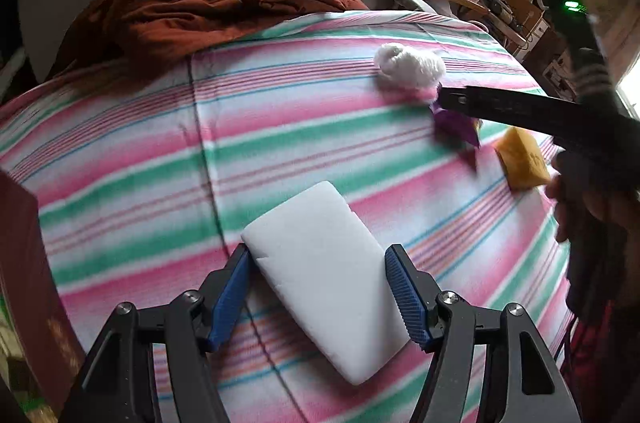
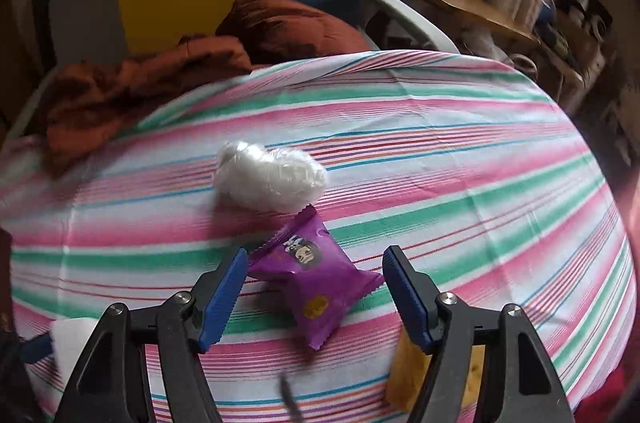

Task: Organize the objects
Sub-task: 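Grasp the white bar with the left gripper while the right grasps the purple packet, then carry the white bar and purple packet to the gold tray and release them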

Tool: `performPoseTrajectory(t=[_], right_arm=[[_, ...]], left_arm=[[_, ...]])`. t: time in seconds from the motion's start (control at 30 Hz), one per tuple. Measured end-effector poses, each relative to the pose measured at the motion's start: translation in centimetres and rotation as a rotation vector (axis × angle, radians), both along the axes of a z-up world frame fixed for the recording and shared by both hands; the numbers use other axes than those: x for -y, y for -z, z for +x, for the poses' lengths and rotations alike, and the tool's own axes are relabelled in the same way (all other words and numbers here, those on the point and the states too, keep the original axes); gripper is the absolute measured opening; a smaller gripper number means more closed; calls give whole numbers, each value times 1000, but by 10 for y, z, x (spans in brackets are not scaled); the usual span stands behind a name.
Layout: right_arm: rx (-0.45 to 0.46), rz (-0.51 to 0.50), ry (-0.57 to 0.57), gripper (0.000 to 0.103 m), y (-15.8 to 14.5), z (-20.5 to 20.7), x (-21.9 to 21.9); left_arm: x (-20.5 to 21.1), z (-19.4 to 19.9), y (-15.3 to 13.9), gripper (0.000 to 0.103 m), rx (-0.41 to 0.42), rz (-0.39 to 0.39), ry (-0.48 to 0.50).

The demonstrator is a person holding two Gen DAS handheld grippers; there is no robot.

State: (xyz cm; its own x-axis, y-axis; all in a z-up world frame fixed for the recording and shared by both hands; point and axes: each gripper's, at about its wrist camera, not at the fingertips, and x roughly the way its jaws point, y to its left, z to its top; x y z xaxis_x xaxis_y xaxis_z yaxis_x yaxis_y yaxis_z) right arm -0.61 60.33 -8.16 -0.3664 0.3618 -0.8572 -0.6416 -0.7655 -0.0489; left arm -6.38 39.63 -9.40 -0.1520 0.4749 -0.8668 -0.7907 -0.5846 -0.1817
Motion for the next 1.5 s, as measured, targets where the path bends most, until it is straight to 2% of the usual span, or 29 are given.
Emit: performPoseTrajectory(t=[0.27, 0.3, 0.33, 0.4, 0.5, 0.67, 1.07, 1.3, 1.5], right_arm=[[45, -24, -53, 71, 15, -8, -3], [49, -37, -63, 62, 17, -9, -3], [53, -48, -75, 49, 18, -10, -2], [49, -61, -97, 43, 16, -11, 2], [51, -94, -134, 41, 17, -12, 9], [66, -116, -199, 41, 18, -19, 23], [75, -107, -201, 41, 21, -21, 27], [79, -105, -218, 41, 17, -21, 35], [53, -117, -281, 41, 12, -26, 49]], left_arm=[[6, 6, 1, 69, -16, 14, -8], [6, 6, 1, 70, -15, 16, -8], [6, 5, 2, 71, -15, 19, -9], [5, 4, 3, 72, -20, 20, -10], [4, 6, 3, 73, -38, 20, -7], [4, 5, 3, 75, -43, 24, -10], [2, 6, 3, 75, -73, 18, -20], [6, 9, 1, 70, -84, 25, -42], [9, 10, -2, 68, -84, 26, -53]])
